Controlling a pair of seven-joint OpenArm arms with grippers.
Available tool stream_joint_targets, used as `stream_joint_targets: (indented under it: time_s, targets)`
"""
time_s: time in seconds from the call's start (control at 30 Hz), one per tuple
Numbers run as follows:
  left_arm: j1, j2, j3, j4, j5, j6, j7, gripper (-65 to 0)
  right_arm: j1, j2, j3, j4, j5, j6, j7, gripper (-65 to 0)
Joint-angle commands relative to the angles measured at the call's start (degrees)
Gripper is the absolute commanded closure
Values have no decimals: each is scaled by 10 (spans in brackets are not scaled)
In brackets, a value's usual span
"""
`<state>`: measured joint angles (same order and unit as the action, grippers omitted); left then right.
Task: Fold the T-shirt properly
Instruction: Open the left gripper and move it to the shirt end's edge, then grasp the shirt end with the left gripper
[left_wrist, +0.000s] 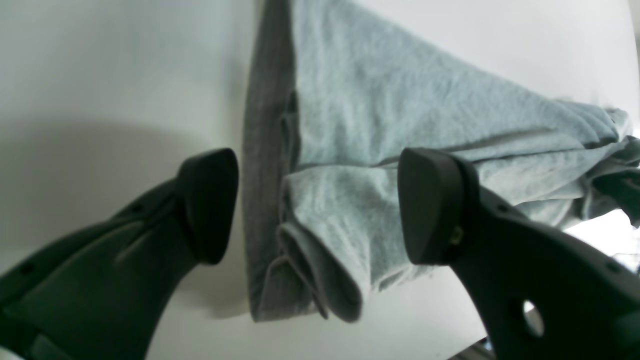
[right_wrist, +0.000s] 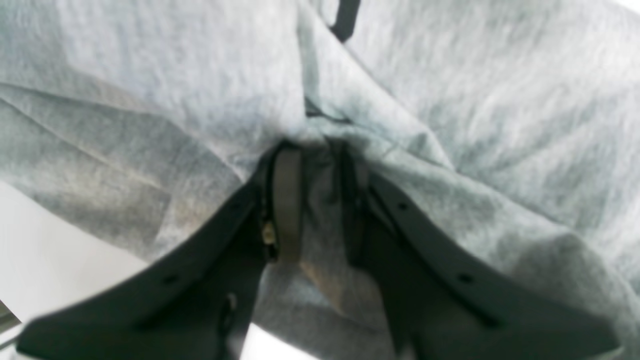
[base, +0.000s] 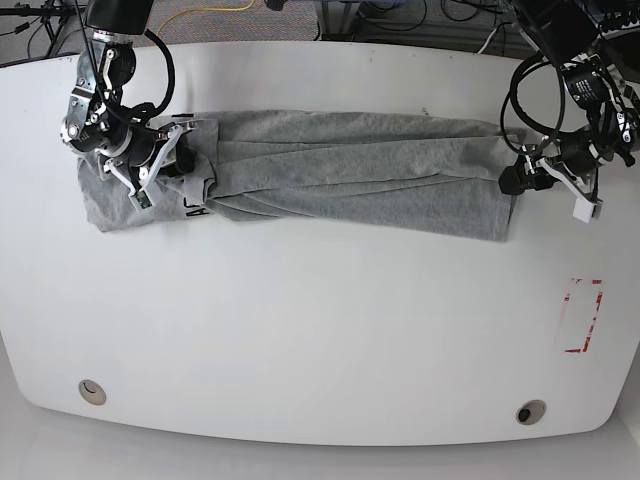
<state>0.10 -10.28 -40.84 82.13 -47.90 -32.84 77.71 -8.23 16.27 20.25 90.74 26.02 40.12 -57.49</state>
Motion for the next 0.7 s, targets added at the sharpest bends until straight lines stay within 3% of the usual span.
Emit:
stream_joint_targets:
  time_s: [0.0,0.57,0.67]
  targets:
    - [-9,-8,-1,-12,-18,-2,-9,-467,4,7,3,13,2,-1,3,-130]
    - [-9,-22,69,-70,-16,3,-44,-465,4,7,3,17,3,-1,3,-130]
    - [-10,-22,87,-89,-16,17,-44,-465,4,7,5,17,3,-1,3,-130]
